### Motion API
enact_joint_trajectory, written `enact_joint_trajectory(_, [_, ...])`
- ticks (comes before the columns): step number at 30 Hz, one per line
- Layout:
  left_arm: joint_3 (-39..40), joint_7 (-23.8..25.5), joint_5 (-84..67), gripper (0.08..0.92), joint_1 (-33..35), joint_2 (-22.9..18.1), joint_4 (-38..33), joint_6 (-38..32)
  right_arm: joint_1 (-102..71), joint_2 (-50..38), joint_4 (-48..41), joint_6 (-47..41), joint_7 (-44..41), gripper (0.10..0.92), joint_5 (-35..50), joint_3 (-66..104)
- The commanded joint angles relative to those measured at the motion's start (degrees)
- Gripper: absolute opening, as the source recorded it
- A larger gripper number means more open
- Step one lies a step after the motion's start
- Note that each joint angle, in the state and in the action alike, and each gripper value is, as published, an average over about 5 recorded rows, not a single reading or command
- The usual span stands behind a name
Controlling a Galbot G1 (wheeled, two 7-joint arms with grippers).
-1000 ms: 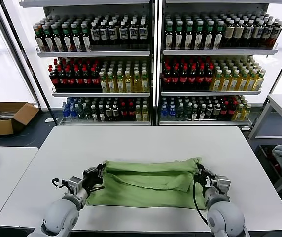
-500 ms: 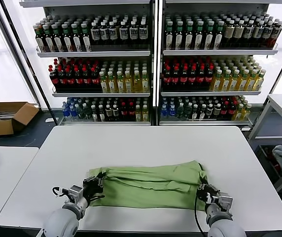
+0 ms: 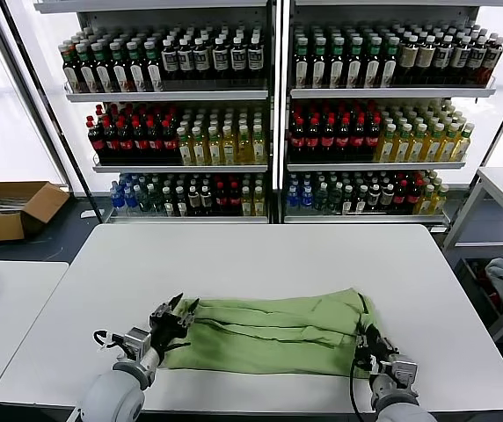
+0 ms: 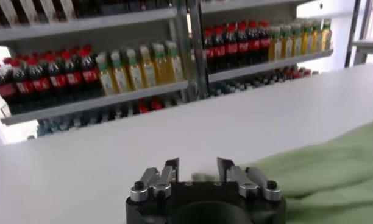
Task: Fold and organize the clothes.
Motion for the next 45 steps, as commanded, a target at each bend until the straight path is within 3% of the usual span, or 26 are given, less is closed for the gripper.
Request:
enact_joint_trajectory(1, [-3.6,-3.3,0.1,0.490,1.4,-1.7,-7.9,0.9,-0.9,-2.1,11.4,1.6,-0.4,0.472,2.6,3.8])
enact_joint_trajectory(11, [-6.4,-8.3,-3.7,0.770,6.9,-8.5,-5.7,5.3,-1.6,-1.5,14.9,0.8,0.6,0.762,2.6,2.5])
enact_joint_trajectory(16, [-6.3,-8.5,-3.9,0.820,7.1,-9.7,-4.0,5.7,-1.9,-1.6,15.0,0.5,0.6,0.819,2.0,1.5])
enact_joint_trajectory(36, [-6.7,-7.3,-5.6,0.814,6.2,-10.2,2.4,4.2,-2.6,-1.5,14.5,0.8,0.6,0.823,0.3,-1.1])
enact_joint_trajectory(45, [-6.4,-6.7,-5.5,0.584,6.2,-10.1,2.9,3.1,-2.2,-1.4,14.7,0.5,0.9,0.823,0.3,-1.2])
